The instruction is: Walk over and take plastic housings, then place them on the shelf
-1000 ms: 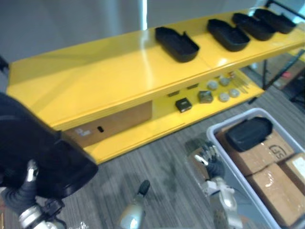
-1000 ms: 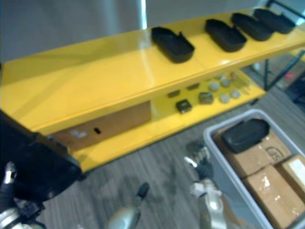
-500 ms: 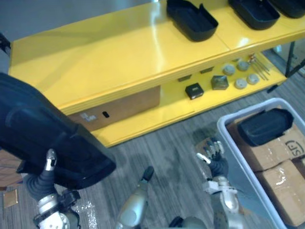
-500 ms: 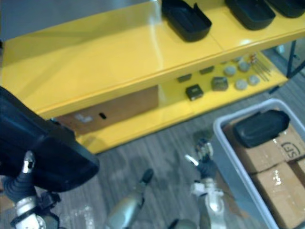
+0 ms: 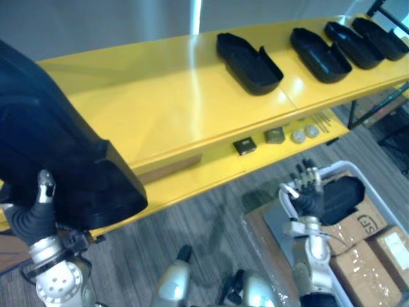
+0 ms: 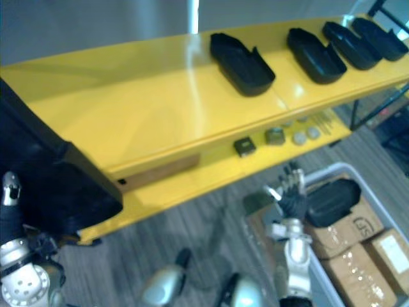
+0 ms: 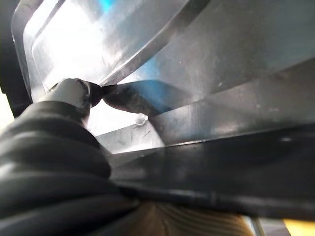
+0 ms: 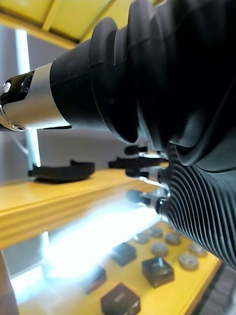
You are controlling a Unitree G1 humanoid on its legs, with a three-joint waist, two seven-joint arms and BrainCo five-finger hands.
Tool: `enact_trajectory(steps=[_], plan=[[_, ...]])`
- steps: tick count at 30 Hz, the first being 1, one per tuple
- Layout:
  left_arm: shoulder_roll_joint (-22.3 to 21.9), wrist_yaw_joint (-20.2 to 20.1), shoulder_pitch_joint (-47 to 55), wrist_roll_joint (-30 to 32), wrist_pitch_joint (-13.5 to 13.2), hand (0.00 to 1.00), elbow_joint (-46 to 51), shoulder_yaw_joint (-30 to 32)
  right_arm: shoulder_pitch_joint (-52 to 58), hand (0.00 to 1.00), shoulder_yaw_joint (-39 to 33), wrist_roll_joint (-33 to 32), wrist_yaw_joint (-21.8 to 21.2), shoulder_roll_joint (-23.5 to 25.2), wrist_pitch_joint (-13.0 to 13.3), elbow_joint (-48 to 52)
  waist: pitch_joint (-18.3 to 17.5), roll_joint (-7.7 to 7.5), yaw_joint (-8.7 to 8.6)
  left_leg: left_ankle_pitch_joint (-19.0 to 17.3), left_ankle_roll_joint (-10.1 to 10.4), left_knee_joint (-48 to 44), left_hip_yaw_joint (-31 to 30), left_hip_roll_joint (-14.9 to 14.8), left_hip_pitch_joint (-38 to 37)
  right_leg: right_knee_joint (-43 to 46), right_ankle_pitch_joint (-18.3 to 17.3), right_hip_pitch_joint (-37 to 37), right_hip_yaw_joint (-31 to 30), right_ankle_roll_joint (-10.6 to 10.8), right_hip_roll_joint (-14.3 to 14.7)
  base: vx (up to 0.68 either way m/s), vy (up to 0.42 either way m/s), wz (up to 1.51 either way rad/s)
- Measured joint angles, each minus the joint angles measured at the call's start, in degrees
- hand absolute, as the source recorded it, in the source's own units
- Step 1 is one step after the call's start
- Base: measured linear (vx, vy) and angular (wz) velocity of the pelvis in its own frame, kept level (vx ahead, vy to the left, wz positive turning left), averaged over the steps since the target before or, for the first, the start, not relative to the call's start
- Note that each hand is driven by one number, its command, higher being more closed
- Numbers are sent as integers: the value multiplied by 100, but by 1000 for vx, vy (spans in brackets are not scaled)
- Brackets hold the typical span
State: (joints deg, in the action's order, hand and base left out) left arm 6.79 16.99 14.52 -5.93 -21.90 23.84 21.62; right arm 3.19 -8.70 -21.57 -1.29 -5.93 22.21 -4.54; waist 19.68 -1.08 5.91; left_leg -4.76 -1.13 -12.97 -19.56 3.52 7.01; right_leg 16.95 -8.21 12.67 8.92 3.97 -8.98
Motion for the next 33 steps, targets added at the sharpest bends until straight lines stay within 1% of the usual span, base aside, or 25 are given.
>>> enact_trajectory(steps=[1,2,3,5,6,7,8,9,10,11,12,14,16,17,18,20,22,23,24,26,27,29,30,31,33], plan=[[-6,10,-3,0,19,100,-10,-85,61,0,-11,9,0,-2,-1,47,-9,17,-66,-41,45,-77,-166,31,-3,-77,60,-11,-198,-9,28,221,-206,136],[-11,-6,-21,-1,41,100,-27,-323,234,0,-19,47,28,-2,-1,223,-36,40,-182,-149,129,-192,-544,135,-10,-70,88,-81,-550,29,78,236,-279,153],[-24,-71,-45,2,40,100,-26,-489,372,0,-9,162,125,0,0,415,-100,-6,-214,-219,189,-240,-782,216,-41,-53,95,-165,-725,31,57,325,-394,169],[-42,-167,73,9,41,100,23,-605,490,0,32,459,310,3,37,778,-329,-275,-116,-442,336,-218,-866,368,-86,-185,407,-429,-713,-117,-68,275,-403,101],[-243,-202,184,2,61,100,23,-646,344,0,36,675,460,-122,134,902,-410,-114,-49,-685,396,-349,-357,-26,-40,-283,399,-670,-359,284,0,191,-425,83],[-431,-253,311,7,81,100,57,-721,277,0,34,758,606,-265,227,1087,-619,98,-96,-632,462,-311,226,-504,79,-369,327,-781,-56,169,148,178,-399,80],[-515,-280,353,6,80,100,69,-744,231,0,18,796,655,-364,285,1138,-692,172,-95,-519,547,-207,389,-663,89,-380,316,-798,43,149,196,218,-331,84],[-594,-341,358,-2,85,100,74,-761,142,0,4,937,778,-514,300,1262,-804,337,-91,-254,701,95,755,-881,72,-424,282,-874,243,93,220,188,-202,77],[-594,-419,306,-2,78,100,101,-793,139,0,-35,1120,943,-644,310,1446,-872,466,-142,-36,792,383,1174,-959,-12,-482,280,-938,436,91,201,206,-171,81],[-576,-443,266,0,76,100,124,-796,140,0,-81,1191,1033,-670,310,1532,-880,493,-181,66,790,520,1378,-981,-63,-513,279,-993,531,89,183,132,-70,78],[-505,-465,153,14,77,100,148,-851,169,0,-89,1351,1233,-630,311,1725,-878,489,-200,263,779,768,1574,-982,-172,-559,276,-1095,660,84,164,142,-53,59],[-438,-466,37,46,81,100,165,-943,256,0,-106,1463,1470,-542,311,2023,-884,445,-210,365,785,1012,1553,-980,-368,-618,272,-1248,704,79,167,91,-9,30],[-371,-489,22,115,146,100,184,-939,281,0,-291,1554,1680,-442,410,2411,-941,230,-232,371,787,1085,1596,-941,-422,-727,267,-1301,698,79,139,57,22,-3],[-316,-497,19,139,194,100,184,-938,280,0,-357,1554,1725,-407,444,2503,-953,180,-256,372,787,1096,1606,-929,-421,-759,266,-1305,695,80,128,31,28,-5],[-201,-573,16,158,341,100,184,-935,276,0,-423,1560,1830,-353,474,2652,-968,118,-317,374,788,1117,1644,-903,-452,-804,266,-1328,681,81,101,13,25,-7],[-67,-710,1,238,531,100,186,-978,320,0,-459,1568,1968,-299,509,2779,-972,81,-380,383,775,1212,1729,-864,-620,-913,268,-1471,655,84,63,-3,28,-17],[17,-922,-43,244,598,100,221,-1105,389,0,-463,1618,2056,-294,509,2908,-987,84,-439,428,763,1330,1844,-847,-721,-980,281,-1499,617,106,38,-30,20,-21],[56,-1044,-142,265,678,100,247,-1221,389,0,-463,1831,2196,-295,508,2918,-994,98,-490,452,755,1364,1899,-842,-717,-1023,316,-1469,525,159,41,-56,14,-22],[176,-1114,-319,402,861,100,245,-1405,395,0,-467,1971,2305,-298,504,2919,-1010,125,-534,472,749,1403,1973,-849,-734,-1072,354,-1462,496,180,45,-53,12,-24],[353,-1189,-610,481,1104,100,204,-1649,393,0,-478,2090,2498,-312,495,2924,-1039,156,-601,498,748,1486,2078,-857,-816,-1106,402,-1462,414,181,56,-42,12,-31],[511,-1269,-929,479,1325,100,111,-1863,369,0,-555,2153,2711,-315,465,2926,-1068,182,-682,498,747,1516,2234,-866,-862,-1170,472,-1460,310,190,68,-42,25,-46],[614,-1292,-1320,478,1558,100,-122,-2056,389,0,-779,2105,2884,-315,335,2927,-1094,198,-759,497,743,1554,2373,-867,-919,-1204,513,-1457,168,204,75,-31,25,-40],[653,-1277,-1698,476,1807,100,-471,-2183,428,0,-1034,1955,3015,-313,159,2920,-1180,206,-893,496,741,1575,2544,-874,-930,-1232,559,-1408,66,225,74,-5,23,-33],[653,-1234,-1828,476,1915,100,-593,-2222,443,0,-1112,1825,3025,-312,120,2911,-1193,203,-931,494,739,1586,2637,-877,-957,-1233,572,-1386,-2,228,77,6,34,-50],[649,-1026,-2225,474,2279,100,-1051,-2348,608,0,-1322,1414,2980,-230,-37,2838,-1222,199,-1099,489,736,1646,2978,-900,-1098,-1235,606,-1355,-227,228,99,15,30,-54]])
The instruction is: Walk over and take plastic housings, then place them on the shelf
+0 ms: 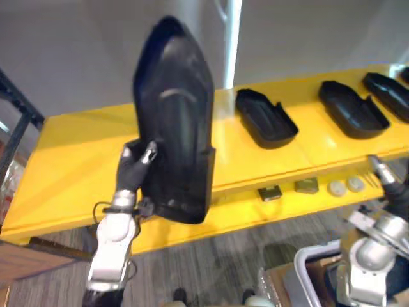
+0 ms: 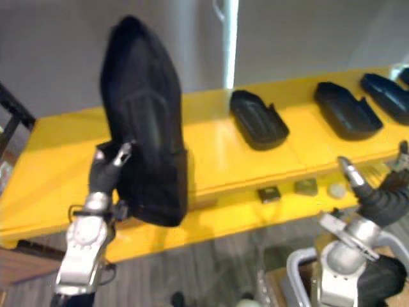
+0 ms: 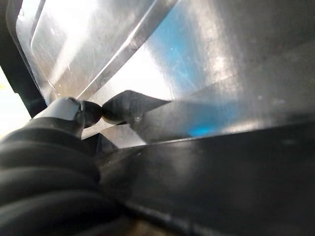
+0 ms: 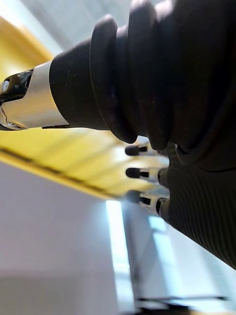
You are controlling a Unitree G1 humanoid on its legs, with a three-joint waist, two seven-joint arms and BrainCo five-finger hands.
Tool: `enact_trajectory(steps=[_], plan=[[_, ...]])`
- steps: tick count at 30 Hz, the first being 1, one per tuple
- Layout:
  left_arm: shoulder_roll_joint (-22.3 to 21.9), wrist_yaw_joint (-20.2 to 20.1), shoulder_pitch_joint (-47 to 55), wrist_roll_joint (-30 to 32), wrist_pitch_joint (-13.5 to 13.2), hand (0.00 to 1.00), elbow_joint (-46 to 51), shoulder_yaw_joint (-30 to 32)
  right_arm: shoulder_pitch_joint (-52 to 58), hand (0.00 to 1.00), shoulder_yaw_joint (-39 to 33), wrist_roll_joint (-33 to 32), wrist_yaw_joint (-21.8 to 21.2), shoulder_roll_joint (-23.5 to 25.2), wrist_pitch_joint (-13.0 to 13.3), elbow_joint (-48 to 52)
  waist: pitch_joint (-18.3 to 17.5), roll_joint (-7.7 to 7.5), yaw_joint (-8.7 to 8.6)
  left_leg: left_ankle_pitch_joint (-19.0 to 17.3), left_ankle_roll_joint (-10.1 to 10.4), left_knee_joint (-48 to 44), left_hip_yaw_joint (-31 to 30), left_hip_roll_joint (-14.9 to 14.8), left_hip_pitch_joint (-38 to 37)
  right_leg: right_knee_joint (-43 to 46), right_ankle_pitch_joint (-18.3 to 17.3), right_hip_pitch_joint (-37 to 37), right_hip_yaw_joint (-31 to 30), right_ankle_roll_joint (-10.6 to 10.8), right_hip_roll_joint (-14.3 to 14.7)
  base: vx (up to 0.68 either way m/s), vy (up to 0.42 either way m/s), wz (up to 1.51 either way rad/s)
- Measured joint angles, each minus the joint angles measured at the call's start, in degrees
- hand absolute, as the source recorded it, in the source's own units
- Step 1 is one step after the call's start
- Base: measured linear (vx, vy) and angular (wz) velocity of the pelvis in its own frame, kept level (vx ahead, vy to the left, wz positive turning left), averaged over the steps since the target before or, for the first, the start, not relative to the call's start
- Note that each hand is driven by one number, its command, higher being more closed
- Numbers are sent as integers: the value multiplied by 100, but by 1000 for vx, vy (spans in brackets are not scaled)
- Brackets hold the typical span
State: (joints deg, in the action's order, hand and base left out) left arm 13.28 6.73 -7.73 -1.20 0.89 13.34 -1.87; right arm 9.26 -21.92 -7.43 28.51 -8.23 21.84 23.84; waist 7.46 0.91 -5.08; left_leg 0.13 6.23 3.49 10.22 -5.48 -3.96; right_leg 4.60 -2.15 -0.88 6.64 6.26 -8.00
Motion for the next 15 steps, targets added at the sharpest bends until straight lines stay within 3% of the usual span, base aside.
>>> enact_trajectory(steps=[2,5,7,11,15], plan=[[1,203,-287,-1,328,100,-361,-144,353,0,-53,-440,-249,205,-44,-100,-86,-3,-176,-44,-32,-22,323,-35,-18,0,3,35,-91,5,7,11,24,-37],[19,542,-777,-32,797,100,-1007,-164,971,0,83,-1061,-1062,568,-99,-567,-163,2,-383,-188,-16,-217,887,-146,-43,6,25,92,-347,19,40,35,17,-43],[215,829,-1084,-84,1086,100,-1501,-141,1362,0,395,-1452,-1878,691,-200,-875,-183,34,-482,-309,17,-332,1110,-190,-123,8,29,79,-523,25,74,21,19,-41],[325,1290,-1595,-236,1305,100,-2224,-45,1712,0,1296,-1443,-2694,730,-279,-878,-207,53,-557,-396,-5,-402,1274,-254,-117,9,29,81,-548,26,88,13,-1,-7],[326,1918,-2034,-339,1520,100,-2813,78,1632,0,2311,-1511,-3362,609,-621,-894,-233,45,-554,-340,65,-410,1423,-297,-93,9,29,120,-535,25,95,18,-13,5]])
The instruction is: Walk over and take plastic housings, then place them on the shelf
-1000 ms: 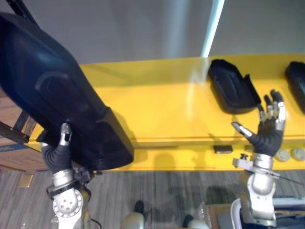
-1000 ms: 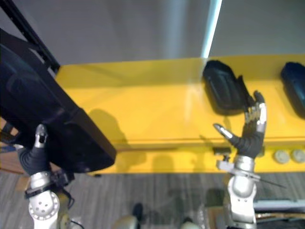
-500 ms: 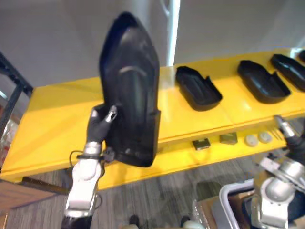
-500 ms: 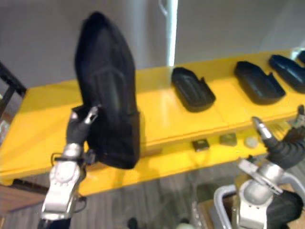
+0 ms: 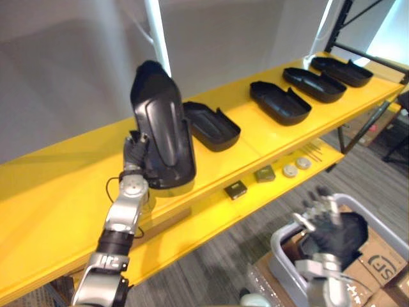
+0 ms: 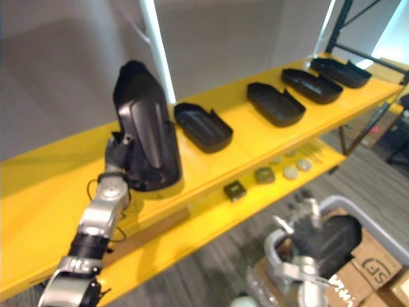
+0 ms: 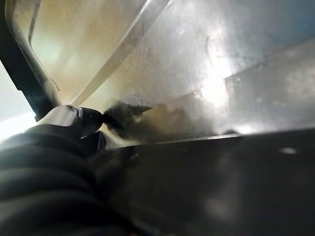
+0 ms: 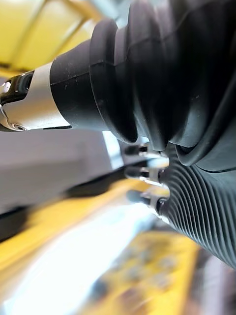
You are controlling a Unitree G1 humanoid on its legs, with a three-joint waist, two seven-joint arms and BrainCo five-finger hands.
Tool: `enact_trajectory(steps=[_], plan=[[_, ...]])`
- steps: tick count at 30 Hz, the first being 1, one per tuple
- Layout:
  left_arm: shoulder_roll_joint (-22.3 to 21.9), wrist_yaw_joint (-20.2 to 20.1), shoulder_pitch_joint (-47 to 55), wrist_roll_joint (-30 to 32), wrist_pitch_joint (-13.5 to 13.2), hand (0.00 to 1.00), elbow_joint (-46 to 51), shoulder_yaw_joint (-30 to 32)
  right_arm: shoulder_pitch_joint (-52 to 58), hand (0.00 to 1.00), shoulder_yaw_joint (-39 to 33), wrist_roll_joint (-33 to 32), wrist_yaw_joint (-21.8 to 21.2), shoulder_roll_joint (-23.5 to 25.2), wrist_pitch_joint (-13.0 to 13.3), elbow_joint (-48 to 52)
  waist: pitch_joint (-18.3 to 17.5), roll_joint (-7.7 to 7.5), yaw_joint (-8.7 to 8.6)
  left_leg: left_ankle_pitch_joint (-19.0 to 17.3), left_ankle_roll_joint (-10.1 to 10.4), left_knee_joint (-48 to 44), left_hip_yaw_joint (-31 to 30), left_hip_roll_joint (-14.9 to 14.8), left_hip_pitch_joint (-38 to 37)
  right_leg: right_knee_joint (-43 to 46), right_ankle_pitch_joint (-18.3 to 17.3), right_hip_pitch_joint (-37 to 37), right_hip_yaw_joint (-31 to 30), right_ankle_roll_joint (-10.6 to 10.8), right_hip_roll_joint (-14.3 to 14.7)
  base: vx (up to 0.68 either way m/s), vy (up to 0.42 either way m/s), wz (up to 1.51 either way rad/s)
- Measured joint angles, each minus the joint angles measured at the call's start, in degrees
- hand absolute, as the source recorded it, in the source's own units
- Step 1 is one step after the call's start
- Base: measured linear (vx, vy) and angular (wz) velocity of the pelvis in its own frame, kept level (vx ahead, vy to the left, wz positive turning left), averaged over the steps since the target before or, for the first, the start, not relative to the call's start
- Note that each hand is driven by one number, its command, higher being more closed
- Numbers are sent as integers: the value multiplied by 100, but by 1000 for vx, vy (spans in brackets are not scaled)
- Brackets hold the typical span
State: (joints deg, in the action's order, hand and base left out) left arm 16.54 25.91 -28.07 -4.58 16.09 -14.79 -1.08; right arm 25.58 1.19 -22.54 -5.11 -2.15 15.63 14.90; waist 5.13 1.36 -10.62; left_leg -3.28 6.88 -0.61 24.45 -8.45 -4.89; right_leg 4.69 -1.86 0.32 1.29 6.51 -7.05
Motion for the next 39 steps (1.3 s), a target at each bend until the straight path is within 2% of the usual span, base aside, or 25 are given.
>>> enact_trajectory(steps=[3,7,10,15,20,22,26,31,36,39], plan=[[144,308,-517,23,346,100,-450,226,-114,0,480,-21,-515,-173,-259,-127,-3,-3,-1,45,11,-1,-14,1,104,0,0,121,-1,-1,12,0,0,0],[663,301,-1281,61,731,100,-1282,248,-222,0,713,-36,-705,-525,-396,-294,-1,-2,-41,76,11,12,-17,-3,116,1,-1,164,-13,-6,24,42,-20,0],[1006,63,-1664,61,894,100,-1755,201,-271,0,758,-149,-702,-784,-451,-294,14,-28,-99,77,10,12,-28,-1,123,1,-3,166,-12,-10,23,0,0,0],[1230,-381,-1944,66,1148,100,-2207,-35,-360,0,841,-312,-598,-910,-492,-295,194,-122,-120,91,-10,-15,-53,8,201,1,-16,217,-14,-30,22,-19,-7,1],[1235,-484,-2250,67,1586,100,-2546,-250,-593,0,985,-378,-457,-1006,-617,-296,664,-265,-154,164,-37,-47,-51,27,339,81,18,404,-86,-69,40,-56,-15,-3],[1239,-488,-2312,67,1754,100,-2725,-249,-669,0,987,-384,-367,-1039,-623,-296,734,-279,-198,171,-41,-70,-40,24,463,110,43,556,-128,-81,80,-31,-33,-6],[1340,-632,-2486,106,1915,100,-2729,-264,-688,0,955,-489,-336,-1154,-620,-299,828,-271,-243,173,-44,-108,-43,8,486,126,49,570,-146,-88,94,0,0,0],[1356,-620,-2486,120,1904,100,-2834,-275,-711,0,967,-600,-353,-1171,-596,-324,943,-248,-258,172,-45,-195,-65,2,440,126,45,459,-145,-94,81,0,0,0],[1406,-378,-2487,151,1907,100,-2850,-273,-835,0,1012,-601,-353,-1205,-582,-628,1165,-198,-281,170,-46,-186,-185,-10,404,122,34,400,-123,-102,99,-61,-14,3],[1475,-278,-2487,337,1954,100,-2913,-251,-835,0,1016,-612,-353,-1262,-580,-682,1172,-193,-284,172,-46,-190,-194,-16,478,137,46,481,-133,-86,109,-45,-12,0]])
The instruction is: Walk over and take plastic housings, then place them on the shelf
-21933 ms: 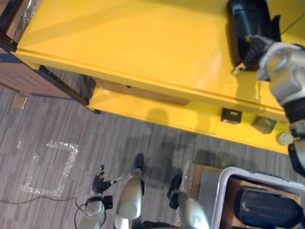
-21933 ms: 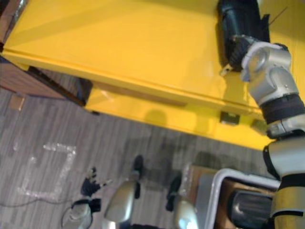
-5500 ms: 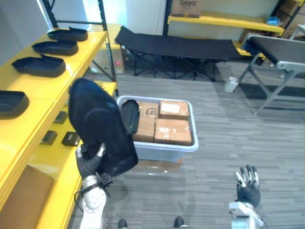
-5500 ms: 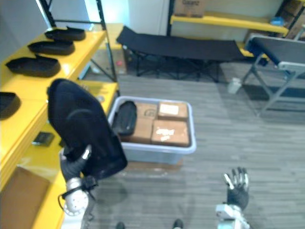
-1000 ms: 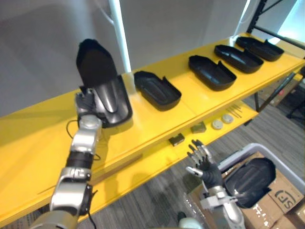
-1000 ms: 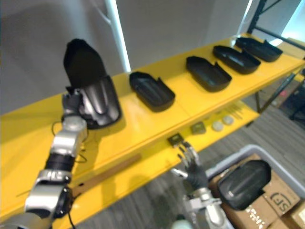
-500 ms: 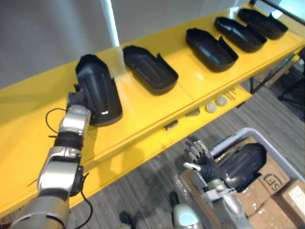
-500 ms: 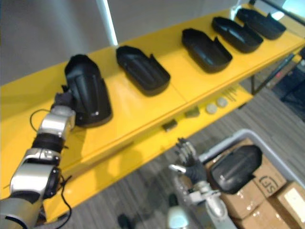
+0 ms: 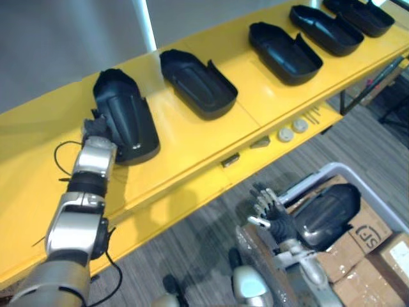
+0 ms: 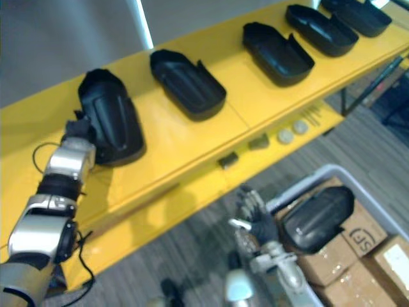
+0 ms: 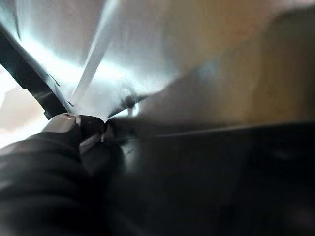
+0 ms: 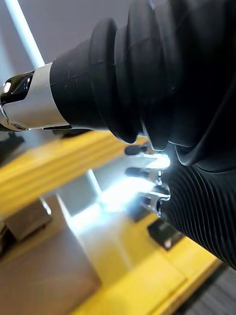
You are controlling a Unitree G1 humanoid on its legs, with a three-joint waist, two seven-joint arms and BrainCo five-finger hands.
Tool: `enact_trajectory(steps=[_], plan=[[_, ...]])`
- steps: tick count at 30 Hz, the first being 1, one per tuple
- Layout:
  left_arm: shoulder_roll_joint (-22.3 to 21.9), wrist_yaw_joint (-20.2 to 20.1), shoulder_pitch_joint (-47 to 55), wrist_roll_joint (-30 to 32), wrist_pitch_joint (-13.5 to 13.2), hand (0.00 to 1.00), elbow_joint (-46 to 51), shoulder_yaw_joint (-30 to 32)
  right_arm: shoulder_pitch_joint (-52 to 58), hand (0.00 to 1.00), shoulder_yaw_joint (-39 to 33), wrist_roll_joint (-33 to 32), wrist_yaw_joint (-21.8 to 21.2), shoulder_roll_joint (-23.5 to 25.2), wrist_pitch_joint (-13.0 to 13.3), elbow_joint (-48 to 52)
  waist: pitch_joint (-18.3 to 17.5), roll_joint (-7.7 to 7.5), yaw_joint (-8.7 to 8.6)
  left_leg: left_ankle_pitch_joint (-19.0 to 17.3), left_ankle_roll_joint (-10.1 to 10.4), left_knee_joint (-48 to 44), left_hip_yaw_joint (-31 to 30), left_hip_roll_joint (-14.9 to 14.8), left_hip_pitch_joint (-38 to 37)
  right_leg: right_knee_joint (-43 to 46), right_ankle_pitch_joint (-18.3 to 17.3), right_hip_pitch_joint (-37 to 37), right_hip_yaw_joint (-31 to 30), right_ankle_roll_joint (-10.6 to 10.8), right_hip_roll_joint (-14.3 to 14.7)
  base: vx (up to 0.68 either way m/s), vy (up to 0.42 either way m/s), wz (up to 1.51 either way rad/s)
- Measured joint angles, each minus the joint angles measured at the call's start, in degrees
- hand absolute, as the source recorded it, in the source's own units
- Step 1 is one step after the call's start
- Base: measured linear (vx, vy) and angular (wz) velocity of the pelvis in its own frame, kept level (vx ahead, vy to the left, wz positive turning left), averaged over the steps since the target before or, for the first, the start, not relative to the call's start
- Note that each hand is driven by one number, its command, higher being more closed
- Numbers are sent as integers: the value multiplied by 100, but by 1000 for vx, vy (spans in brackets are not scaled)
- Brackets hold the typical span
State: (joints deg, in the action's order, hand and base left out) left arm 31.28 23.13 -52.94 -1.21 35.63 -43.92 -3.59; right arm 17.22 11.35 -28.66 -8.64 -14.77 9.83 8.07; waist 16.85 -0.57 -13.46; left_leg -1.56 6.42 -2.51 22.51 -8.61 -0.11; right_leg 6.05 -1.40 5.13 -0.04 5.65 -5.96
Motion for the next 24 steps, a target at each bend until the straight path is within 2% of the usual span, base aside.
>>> enact_trajectory(steps=[5,11,16,17,24], plan=[[140,-77,5,183,191,100,-62,27,18,0,-1,-44,-75,-68,37,0,1,0,8,6,-5,6,-4,2,7,1,9,10,1,5,0,0,0,0],[264,-336,7,402,187,100,-190,122,14,0,3,-210,-171,-77,59,1,1,0,18,7,-6,4,-40,2,0,-6,10,-27,21,3,-3,12,-1,2],[276,-327,66,456,97,100,-229,123,17,0,4,-217,-165,-122,59,0,2,3,17,7,-6,-6,-50,1,0,-13,10,-33,24,3,-4,0,0,0],[276,-326,76,460,87,0,-229,123,18,0,4,-218,-165,-124,59,0,2,3,18,7,-6,-7,-51,1,1,-13,10,-33,24,2,-4,0,0,0],[320,-364,149,616,73,0,-229,121,32,0,2,-272,-263,-222,59,-22,4,6,17,9,-9,-11,-58,3,2,-13,11,-33,23,3,-5,0,0,0]])
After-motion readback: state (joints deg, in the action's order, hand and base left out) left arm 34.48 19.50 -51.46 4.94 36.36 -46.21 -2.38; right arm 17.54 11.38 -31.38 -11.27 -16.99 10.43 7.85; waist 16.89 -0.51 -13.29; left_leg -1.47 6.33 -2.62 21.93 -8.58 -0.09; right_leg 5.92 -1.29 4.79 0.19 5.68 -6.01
